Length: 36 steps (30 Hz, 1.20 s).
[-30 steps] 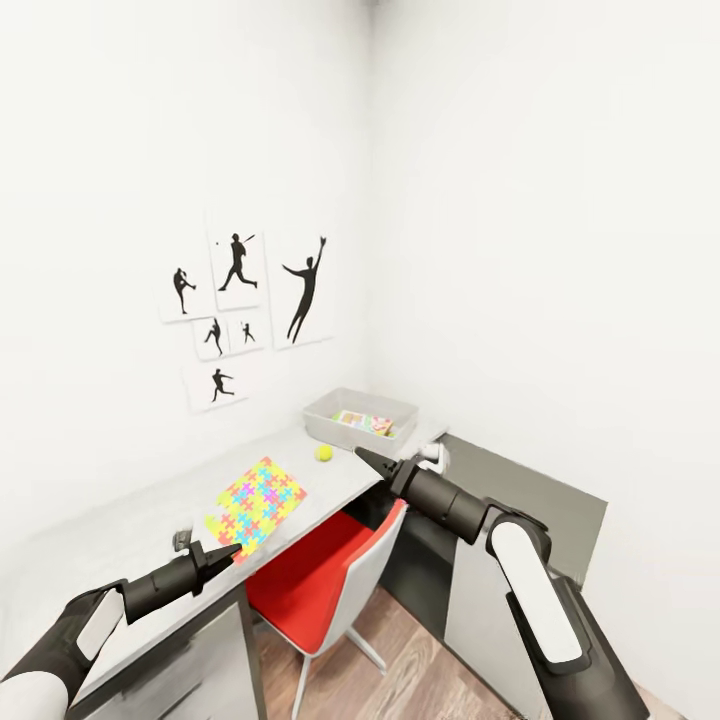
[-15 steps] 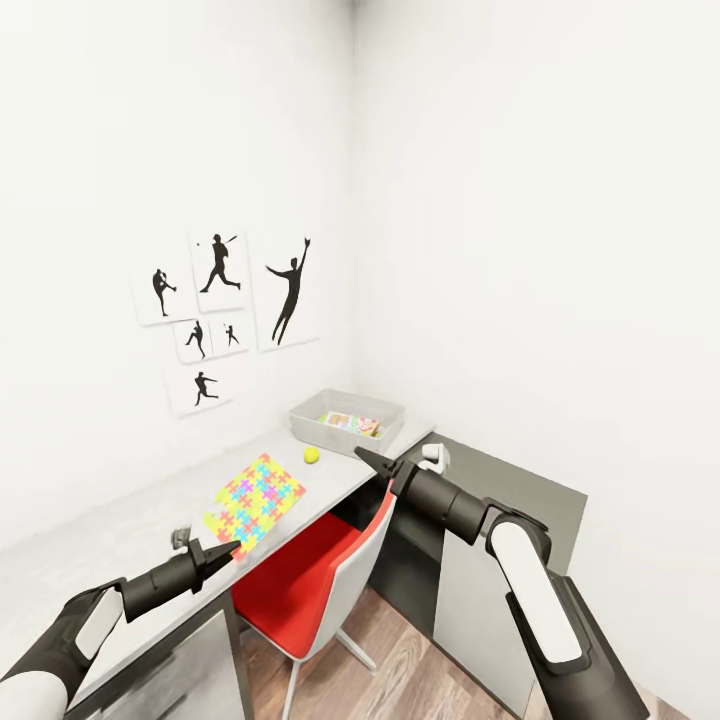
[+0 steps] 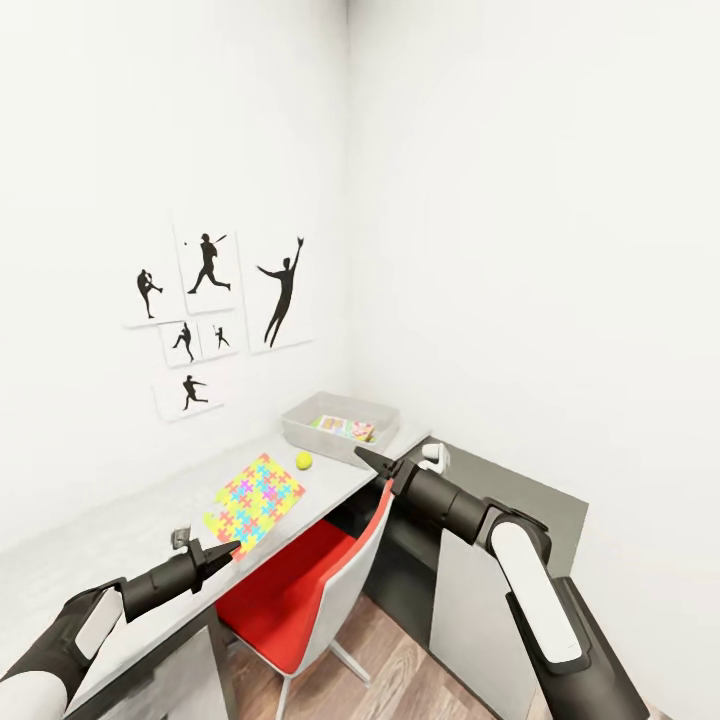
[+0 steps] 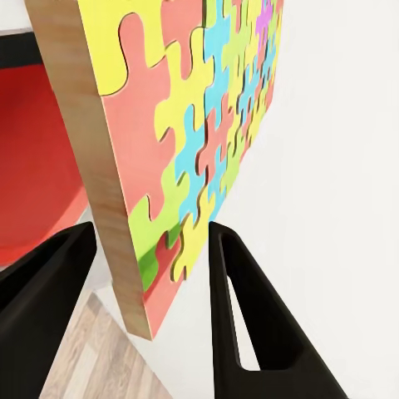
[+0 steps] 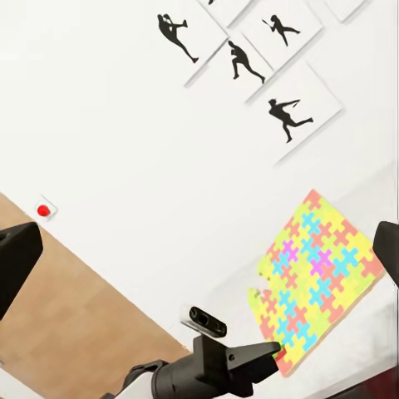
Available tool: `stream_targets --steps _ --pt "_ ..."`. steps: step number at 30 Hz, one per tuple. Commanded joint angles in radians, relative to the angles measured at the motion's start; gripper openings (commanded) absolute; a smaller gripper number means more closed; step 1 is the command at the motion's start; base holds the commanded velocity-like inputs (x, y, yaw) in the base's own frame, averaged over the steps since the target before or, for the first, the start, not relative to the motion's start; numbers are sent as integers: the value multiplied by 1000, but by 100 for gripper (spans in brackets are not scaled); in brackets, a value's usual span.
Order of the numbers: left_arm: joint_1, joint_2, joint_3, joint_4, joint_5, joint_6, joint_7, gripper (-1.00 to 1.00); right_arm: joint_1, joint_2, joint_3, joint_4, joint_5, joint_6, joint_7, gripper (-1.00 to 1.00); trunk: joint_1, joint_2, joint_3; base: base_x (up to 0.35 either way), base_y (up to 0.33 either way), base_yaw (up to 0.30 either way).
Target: Put all the toys in the child's room - the three board games (two on the bed and one on the table), the two jigsaw puzzles on the table, and the tennis ball on the table - inside the toy box on the table in the child's room.
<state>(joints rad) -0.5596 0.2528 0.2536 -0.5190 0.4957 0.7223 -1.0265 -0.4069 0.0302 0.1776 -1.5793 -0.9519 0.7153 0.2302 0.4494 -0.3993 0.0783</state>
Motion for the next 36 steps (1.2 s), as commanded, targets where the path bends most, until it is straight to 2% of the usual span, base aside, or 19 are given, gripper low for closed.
stream_targets --steps 1,36 --pt "0 0 1 0 3 6 -1 -100 0 0 -1 0 1 4 3 100 1 -1 0 111 -91 0" --pt "0 -1 -2 0 3 8 2 -100 0 2 -1 1 1 4 3 100 1 -1 0 226 -120 -8"
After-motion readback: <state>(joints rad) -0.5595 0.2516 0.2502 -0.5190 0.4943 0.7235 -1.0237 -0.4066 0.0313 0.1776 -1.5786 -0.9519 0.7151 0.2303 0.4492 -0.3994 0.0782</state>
